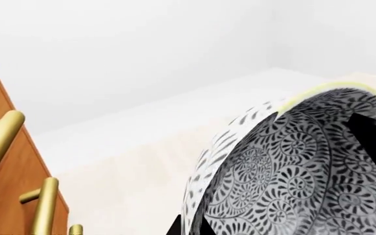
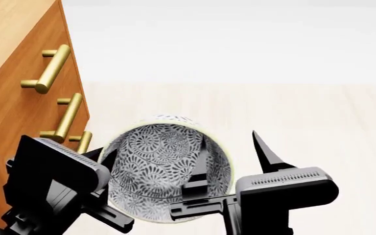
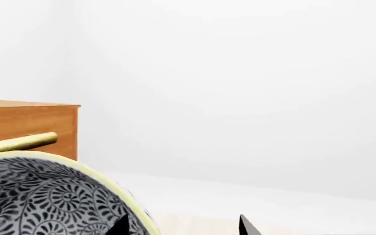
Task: Put the bowl on top of the cabinet.
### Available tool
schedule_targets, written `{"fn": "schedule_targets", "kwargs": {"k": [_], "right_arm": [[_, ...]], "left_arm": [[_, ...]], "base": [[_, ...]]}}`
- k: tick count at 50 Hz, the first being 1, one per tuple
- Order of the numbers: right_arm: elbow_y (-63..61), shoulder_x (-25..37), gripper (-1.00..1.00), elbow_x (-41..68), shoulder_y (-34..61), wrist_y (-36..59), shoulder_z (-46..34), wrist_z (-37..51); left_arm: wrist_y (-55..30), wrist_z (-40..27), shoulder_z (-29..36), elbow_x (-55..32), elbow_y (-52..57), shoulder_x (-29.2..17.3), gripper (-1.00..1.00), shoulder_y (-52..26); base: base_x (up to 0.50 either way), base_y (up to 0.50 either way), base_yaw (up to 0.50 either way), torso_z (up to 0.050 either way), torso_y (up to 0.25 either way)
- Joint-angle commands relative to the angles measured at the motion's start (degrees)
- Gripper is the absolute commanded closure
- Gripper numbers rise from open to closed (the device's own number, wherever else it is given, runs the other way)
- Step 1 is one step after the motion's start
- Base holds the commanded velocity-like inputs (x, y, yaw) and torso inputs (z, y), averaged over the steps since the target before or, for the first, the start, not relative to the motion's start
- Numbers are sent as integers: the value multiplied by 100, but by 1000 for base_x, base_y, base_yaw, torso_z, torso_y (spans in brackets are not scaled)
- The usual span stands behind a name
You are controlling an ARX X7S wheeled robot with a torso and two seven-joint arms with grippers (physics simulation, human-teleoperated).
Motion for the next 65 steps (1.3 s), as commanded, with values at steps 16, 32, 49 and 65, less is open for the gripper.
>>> {"fn": "schedule_targets", "kwargs": {"k": [16, 32, 49, 65], "right_arm": [[79, -60, -100, 15, -1, -5, 146, -241], [118, -16, -100, 64, -54, -96, 189, -274], [316, 9, -100, 183, -218, -372, 306, -377], [713, 133, -100, 712, -939, -1441, 814, -767]], "left_arm": [[137, 94, -143, 129, -58, 74, 100, 62], [313, 229, 130, 345, -544, 291, 100, -369], [579, 335, 473, 803, -1210, 454, 100, -1024], [731, 415, 766, 1112, -2044, 800, 100, -1706]], "base": [[0, 0, 0, 0, 1], [0, 0, 0, 1, 1], [0, 0, 0, 0, 1], [0, 0, 0, 0, 0]]}}
